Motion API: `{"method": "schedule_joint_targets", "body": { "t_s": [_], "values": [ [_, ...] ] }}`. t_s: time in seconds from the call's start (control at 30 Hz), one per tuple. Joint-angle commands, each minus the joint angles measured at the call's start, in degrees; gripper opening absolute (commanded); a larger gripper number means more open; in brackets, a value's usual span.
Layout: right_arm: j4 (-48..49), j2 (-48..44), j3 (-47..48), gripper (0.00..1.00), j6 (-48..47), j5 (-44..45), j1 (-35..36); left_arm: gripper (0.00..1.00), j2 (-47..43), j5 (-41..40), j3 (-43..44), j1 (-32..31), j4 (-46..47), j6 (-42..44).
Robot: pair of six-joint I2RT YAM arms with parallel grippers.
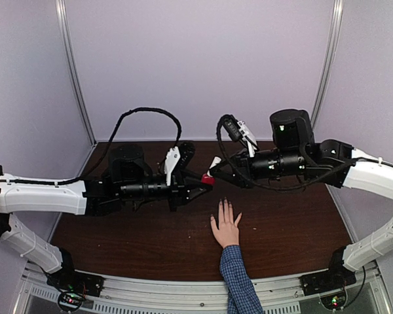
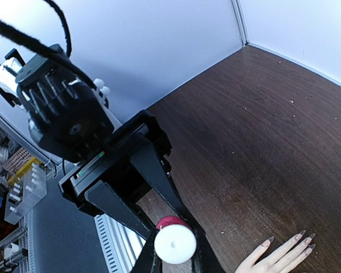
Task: Paint the nails
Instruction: Unscrew the nail polish bottle cap from the nail polish bottle.
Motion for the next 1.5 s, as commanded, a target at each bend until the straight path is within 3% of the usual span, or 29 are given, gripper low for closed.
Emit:
{"method": "schedule_joint_targets", "body": {
  "t_s": [0.0, 0.27, 0.43, 0.57, 0.83, 1.0, 1.13, 1.27, 1.47],
  "values": [
    [3.89, -0.41, 1.45, 0.00, -3.43, -6.64, 0.18, 0.00, 0.99, 14.95, 2.92, -1.21, 7.62, -0.31],
    [5.51, -0.51, 1.38, 0.00, -5.45, -14.43, 0.14, 0.00, 4.20, 27.16, 4.76, -0.64, 12.53, -4.26],
    [4.54, -0.59, 1.81, 0.00, -5.99, -14.04, 0.17, 0.00, 4.13, 25.39, 4.95, -0.62, 12.01, -4.39],
    [1.01, -0.68, 2.91, 0.00, -6.67, -7.90, 0.18, 0.20, 2.75, 18.83, 4.13, -0.60, 9.16, -2.78],
    [-3.77, -0.64, 4.44, 0.00, -7.22, 0.14, 0.17, 0.39, 2.48, 12.28, 4.47, -0.63, 4.69, -1.18],
    [-4.28, -0.34, 4.69, 0.00, -7.26, 0.16, 0.18, 0.29, 3.47, 12.00, 5.48, -0.60, 3.68, -1.42],
    [-4.66, -0.15, 5.06, 0.00, -7.47, -0.04, 0.18, 0.28, 3.77, 11.61, 5.34, -0.56, 3.91, -1.99],
    [-4.54, -0.26, 5.19, 0.00, -7.72, -1.12, 0.12, 0.14, 3.65, 11.77, 4.90, -0.55, 4.81, -2.26],
    [-2.84, -0.25, 4.98, 0.00, -9.89, -8.61, 0.05, 0.01, 3.73, 20.10, 4.02, -0.54, 9.03, -1.12]
  ]
}}
